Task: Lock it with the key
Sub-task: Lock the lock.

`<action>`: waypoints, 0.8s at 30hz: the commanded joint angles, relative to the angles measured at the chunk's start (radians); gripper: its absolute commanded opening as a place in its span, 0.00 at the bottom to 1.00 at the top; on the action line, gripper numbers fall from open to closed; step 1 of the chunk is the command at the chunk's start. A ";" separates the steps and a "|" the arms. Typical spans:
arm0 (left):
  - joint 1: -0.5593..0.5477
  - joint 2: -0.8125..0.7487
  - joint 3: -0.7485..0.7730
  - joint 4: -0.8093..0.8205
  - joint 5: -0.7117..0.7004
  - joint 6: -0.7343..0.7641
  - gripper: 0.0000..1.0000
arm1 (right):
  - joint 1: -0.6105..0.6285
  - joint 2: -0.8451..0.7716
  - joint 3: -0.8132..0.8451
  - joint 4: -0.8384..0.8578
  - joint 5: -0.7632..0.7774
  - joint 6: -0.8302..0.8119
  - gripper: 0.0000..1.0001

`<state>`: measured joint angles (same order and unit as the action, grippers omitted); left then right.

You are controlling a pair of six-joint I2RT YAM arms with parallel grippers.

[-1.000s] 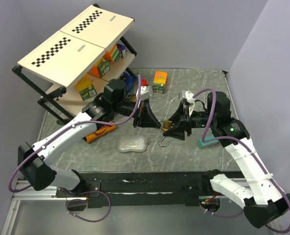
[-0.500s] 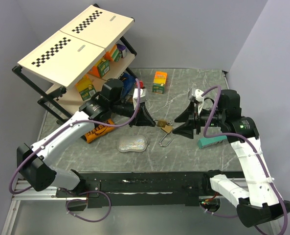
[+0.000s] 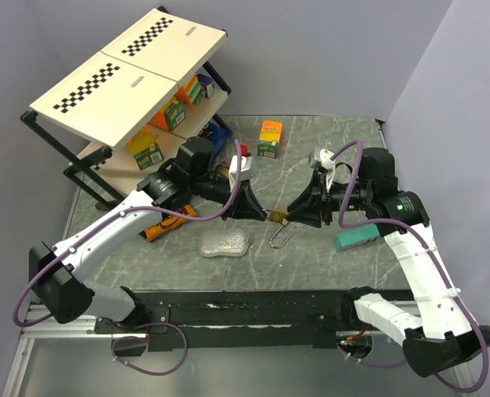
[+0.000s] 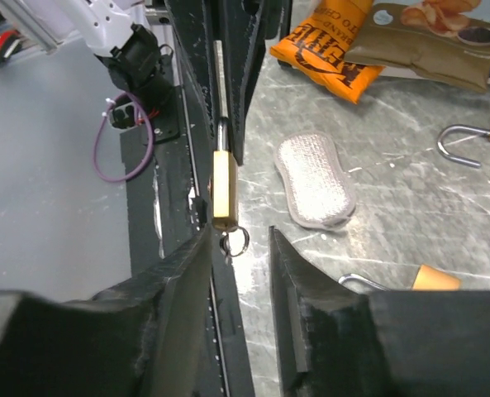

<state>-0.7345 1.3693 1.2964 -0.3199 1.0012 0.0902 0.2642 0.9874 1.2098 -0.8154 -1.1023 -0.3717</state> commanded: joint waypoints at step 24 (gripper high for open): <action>0.000 -0.050 -0.009 0.071 0.016 -0.010 0.01 | 0.010 0.028 0.028 -0.047 -0.042 -0.050 0.16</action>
<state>-0.7341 1.3563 1.2789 -0.2970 0.9958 0.0818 0.2718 1.0222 1.2098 -0.8833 -1.1084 -0.4164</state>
